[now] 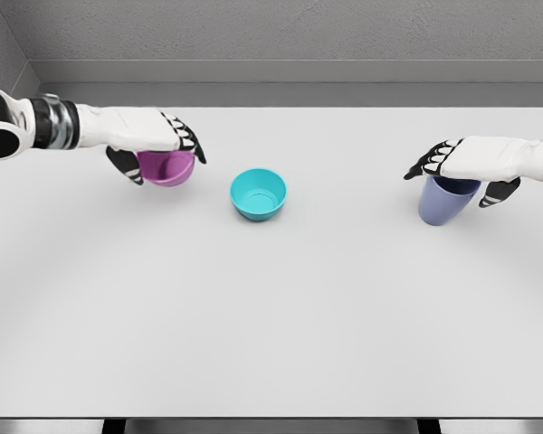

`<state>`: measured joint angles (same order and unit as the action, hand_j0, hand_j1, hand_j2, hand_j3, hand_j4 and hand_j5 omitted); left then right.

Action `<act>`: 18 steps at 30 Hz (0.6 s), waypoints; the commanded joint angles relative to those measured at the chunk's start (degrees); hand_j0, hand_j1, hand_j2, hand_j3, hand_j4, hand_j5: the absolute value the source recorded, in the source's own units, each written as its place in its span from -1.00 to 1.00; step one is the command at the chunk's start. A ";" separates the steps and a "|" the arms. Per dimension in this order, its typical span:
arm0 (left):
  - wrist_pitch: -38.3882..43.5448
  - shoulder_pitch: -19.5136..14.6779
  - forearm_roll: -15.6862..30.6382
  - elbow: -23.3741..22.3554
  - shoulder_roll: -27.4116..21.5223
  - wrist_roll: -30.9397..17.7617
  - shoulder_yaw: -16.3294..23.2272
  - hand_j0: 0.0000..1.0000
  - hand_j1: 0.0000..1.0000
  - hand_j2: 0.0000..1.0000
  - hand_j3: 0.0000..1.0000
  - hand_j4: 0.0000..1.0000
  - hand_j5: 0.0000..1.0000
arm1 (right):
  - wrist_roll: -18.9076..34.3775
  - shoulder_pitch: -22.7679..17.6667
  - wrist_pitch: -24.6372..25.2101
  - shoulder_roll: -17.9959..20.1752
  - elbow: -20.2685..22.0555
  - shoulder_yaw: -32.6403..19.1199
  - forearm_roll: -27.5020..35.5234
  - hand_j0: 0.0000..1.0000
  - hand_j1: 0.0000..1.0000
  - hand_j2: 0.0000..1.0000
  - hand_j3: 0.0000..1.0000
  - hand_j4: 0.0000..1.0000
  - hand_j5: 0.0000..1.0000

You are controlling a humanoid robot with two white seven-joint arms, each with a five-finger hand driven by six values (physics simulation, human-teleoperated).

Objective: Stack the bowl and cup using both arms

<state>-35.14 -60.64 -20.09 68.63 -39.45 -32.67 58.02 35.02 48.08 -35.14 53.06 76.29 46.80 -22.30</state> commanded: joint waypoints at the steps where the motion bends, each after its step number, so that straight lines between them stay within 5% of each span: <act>1: 0.14 0.00 0.31 0.36 0.69 -0.03 -0.10 0.68 0.68 0.68 0.68 0.68 0.68 | -0.02 0.00 0.14 0.12 0.00 -0.04 0.24 1.00 1.00 1.00 1.00 1.00 1.00; 18: 0.14 -1.14 0.57 0.80 5.97 0.06 0.33 0.69 0.69 0.69 0.69 0.69 0.69 | -0.02 -0.09 0.14 -0.23 -0.44 0.13 0.24 1.00 1.00 1.00 1.00 1.00 1.00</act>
<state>-35.15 -61.87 -19.92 69.38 -34.12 -32.64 58.37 35.02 48.08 -35.14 52.77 75.92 46.97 -22.29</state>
